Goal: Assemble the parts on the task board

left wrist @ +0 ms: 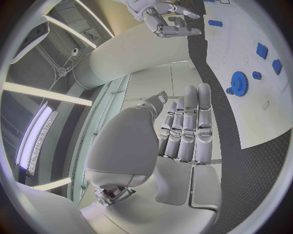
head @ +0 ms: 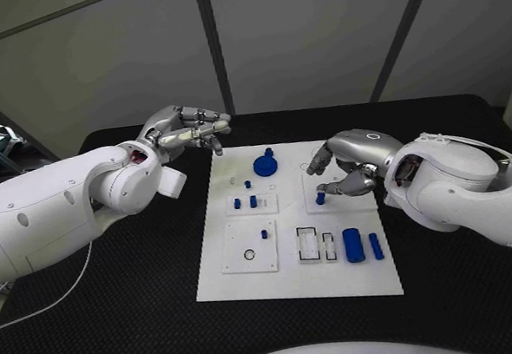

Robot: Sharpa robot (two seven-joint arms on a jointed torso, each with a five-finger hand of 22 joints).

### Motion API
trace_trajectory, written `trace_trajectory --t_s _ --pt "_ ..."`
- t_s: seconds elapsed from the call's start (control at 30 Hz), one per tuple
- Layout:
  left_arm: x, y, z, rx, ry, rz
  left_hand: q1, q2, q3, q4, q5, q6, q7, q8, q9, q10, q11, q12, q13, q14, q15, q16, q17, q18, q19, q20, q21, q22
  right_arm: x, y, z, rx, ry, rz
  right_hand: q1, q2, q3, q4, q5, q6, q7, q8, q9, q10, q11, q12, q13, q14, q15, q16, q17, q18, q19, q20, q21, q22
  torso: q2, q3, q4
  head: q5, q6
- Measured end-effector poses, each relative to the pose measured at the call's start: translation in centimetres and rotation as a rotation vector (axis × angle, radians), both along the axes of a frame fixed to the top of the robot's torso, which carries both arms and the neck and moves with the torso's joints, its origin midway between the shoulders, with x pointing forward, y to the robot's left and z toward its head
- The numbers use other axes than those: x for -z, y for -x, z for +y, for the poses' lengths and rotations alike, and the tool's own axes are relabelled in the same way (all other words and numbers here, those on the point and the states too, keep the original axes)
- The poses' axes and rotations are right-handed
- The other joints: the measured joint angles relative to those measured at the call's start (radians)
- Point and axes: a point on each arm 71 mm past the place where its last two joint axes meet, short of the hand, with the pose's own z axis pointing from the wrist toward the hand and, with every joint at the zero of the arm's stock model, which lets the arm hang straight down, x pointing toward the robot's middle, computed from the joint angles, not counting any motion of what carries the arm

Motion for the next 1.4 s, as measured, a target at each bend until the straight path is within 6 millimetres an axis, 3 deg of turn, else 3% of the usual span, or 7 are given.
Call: trace_trajectory --t_s 0.2,0.33,0.57,0.7,0.9,1.27,1.4 --pt "0.0 0.0 -0.1 0.002 0.001 0.001 0.000 0.000 0.000 0.000 0.000 0.000 0.000 0.000 0.000 0.000 0.000 0.000 0.000 0.000 0.000 0.000 -0.001 0.000 0.000 0.000 0.000 -0.001 0.3 -0.6 -0.4 0.027 0.050 0.025 0.010 -0.010 -0.049 0.013 -0.011 -0.013 -0.013 -0.006 -0.004 -0.042 0.011 0.008 -0.002 0.000 0.007 -0.006 -0.011 0.000 -0.008 0.006 -0.016 -0.021 0.002 0.0000 0.0029 -0.012 0.006" --pt "0.1 -0.1 -0.1 0.002 0.000 0.001 0.000 0.000 0.000 0.000 0.000 0.000 0.000 0.000 0.000 0.000 0.000 0.000 0.000 0.000 0.000 0.000 -0.001 0.000 0.000 0.000 0.000 -0.001 0.6 -0.7 -0.1 0.021 0.079 0.045 0.032 0.000 -0.067 0.020 -0.011 -0.013 -0.013 -0.006 -0.004 -0.063 0.013 0.018 -0.002 0.000 0.007 -0.021 -0.029 0.000 -0.026 0.010 -0.039 -0.048 0.002 -0.0001 0.0034 -0.013 0.006" --pt "0.1 -0.1 -0.2 0.004 0.001 0.001 0.000 0.000 0.000 0.000 0.000 0.000 0.000 0.000 0.000 0.000 0.000 0.000 0.000 0.000 0.000 0.000 -0.001 0.000 0.000 0.000 0.000 -0.001 1.5 -0.5 0.5 -0.001 0.133 0.088 0.043 0.011 -0.079 0.022 -0.011 -0.011 -0.015 -0.006 -0.004 -0.062 0.013 0.040 -0.002 0.000 0.007 -0.024 -0.037 0.000 -0.026 0.010 -0.039 -0.051 0.002 -0.0002 0.0034 -0.012 0.000" --pt "0.1 -0.1 -0.2 0.005 0.001 0.002 0.000 0.000 0.000 0.000 0.000 0.000 0.000 0.000 0.000 0.000 0.000 0.000 0.000 0.000 0.000 0.000 -0.001 0.000 0.000 0.000 0.000 -0.001 2.0 -0.4 0.8 -0.017 0.161 0.108 0.051 0.019 -0.082 0.024 -0.006 -0.006 -0.020 -0.006 -0.003 -0.041 0.000 0.063 -0.001 0.000 0.007 -0.025 -0.043 0.000 -0.020 0.004 -0.039 -0.044 0.003 -0.0002 0.0033 -0.013 -0.002" --pt "0.1 0.0 -0.2 0.006 0.001 0.002 0.000 0.000 0.000 0.000 0.000 0.000 0.000 0.000 0.000 0.000 0.000 0.000 0.000 0.000 0.000 0.000 -0.001 0.000 0.000 0.000 0.000 -0.001 2.3 -0.4 1.0 -0.026 0.185 0.120 0.061 0.029 -0.080 0.026 -0.002 0.014 -0.004 -0.006 0.001 -0.007 -0.008 0.088 0.000 0.000 0.007 -0.025 -0.038 0.000 -0.011 -0.005 -0.034 -0.032 0.003 0.0000 0.0033 -0.011 -0.005" --pt "0.1 0.0 -0.2 0.006 0.001 0.002 0.000 0.000 0.000 0.000 0.000 0.000 0.000 0.000 0.000 0.000 0.000 0.000 0.000 0.000 0.000 0.000 -0.001 0.000 0.000 0.000 0.000 -0.001 2.4 -0.5 1.5 -0.035 0.200 0.117 0.083 0.051 -0.037 0.033 -0.002 0.060 0.002 0.010 0.007 0.045 -0.017 0.105 0.000 0.000 0.000 -0.015 -0.013 0.000 0.015 -0.014 -0.008 0.004 0.003 0.0006 0.0023 -0.009 -0.007" --pt "0.1 0.0 -0.2 0.006 0.001 0.002 0.000 0.000 0.000 0.000 0.000 0.000 0.000 0.000 0.000 0.000 0.000 0.000 0.000 0.000 0.000 0.000 -0.001 0.000 0.000 0.000 0.000 -0.001 2.4 -0.6 1.6 -0.032 0.202 0.112 0.106 0.074 -0.002 0.021 -0.020 0.088 0.004 0.018 0.011 0.066 -0.016 0.111 -0.001 0.002 -0.003 -0.010 -0.007 0.000 0.023 -0.014 0.000 0.014 0.003 0.0006 0.0023 -0.009 -0.008"
